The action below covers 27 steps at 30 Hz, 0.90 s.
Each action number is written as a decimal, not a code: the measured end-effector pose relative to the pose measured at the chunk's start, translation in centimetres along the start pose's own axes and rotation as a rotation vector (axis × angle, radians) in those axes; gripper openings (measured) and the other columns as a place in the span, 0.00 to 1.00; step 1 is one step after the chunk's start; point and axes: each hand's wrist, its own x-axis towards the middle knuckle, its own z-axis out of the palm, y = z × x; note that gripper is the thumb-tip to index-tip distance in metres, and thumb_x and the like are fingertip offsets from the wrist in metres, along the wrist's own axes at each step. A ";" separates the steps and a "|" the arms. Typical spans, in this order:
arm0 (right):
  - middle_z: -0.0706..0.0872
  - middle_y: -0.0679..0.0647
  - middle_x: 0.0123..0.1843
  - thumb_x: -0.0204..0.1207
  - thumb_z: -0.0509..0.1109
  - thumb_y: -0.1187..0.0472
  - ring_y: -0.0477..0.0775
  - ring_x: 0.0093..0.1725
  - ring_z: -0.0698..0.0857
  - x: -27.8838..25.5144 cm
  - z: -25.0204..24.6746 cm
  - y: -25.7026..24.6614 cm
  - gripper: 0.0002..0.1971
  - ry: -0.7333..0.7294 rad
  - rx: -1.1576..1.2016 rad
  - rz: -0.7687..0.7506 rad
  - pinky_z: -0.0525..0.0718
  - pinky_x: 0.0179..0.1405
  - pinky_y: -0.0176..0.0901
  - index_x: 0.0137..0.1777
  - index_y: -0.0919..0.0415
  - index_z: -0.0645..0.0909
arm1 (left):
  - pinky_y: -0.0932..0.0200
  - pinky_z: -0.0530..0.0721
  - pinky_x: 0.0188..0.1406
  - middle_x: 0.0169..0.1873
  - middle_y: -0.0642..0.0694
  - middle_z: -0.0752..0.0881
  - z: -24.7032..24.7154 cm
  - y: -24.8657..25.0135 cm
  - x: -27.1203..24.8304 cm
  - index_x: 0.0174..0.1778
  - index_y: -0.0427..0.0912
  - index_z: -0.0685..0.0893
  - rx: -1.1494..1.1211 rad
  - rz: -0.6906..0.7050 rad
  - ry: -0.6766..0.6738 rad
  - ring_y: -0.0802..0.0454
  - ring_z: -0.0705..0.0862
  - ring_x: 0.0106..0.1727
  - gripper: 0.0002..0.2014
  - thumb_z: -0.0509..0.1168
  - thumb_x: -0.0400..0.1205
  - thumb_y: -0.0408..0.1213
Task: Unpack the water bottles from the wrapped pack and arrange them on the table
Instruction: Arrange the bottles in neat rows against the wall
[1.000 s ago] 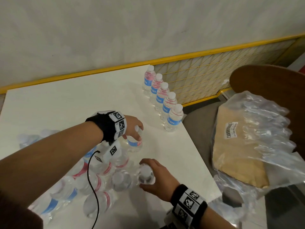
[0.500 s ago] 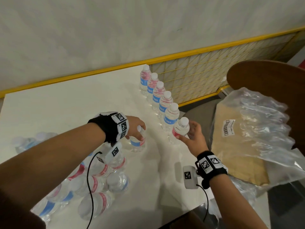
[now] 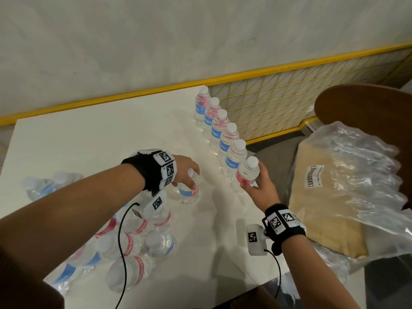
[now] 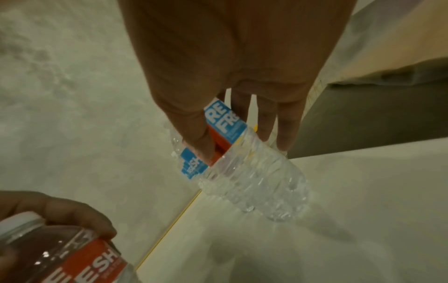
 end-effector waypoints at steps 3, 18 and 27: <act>0.79 0.46 0.63 0.66 0.80 0.50 0.49 0.63 0.80 -1.1 0.3 0.6 0.31 0.102 -0.076 0.018 0.76 0.56 0.38 0.65 0.47 0.69 | 0.54 0.86 0.51 0.71 0.45 0.70 0.0 0.1 -0.1 0.74 0.49 0.73 0.020 0.000 0.003 0.44 0.82 0.48 0.28 0.70 0.78 0.45; 0.74 0.44 0.57 0.62 0.83 0.63 0.44 0.55 0.78 -2.3 1.7 0.6 0.39 0.094 -0.019 0.086 0.76 0.52 0.33 0.67 0.56 0.61 | 0.64 0.73 0.53 0.74 0.47 0.73 -2.1 2.3 -0.8 0.79 0.52 0.68 0.476 0.096 -0.001 0.46 0.78 0.68 0.30 0.68 0.80 0.42; 0.79 0.45 0.65 0.68 0.80 0.62 0.48 0.60 0.78 -2.3 1.7 1.2 0.36 0.122 -0.087 0.067 0.74 0.58 0.41 0.74 0.50 0.68 | 0.55 0.73 0.69 0.73 0.46 0.74 -1.4 0.8 -1.0 0.78 0.52 0.70 0.423 0.118 0.041 0.46 0.75 0.72 0.30 0.70 0.79 0.42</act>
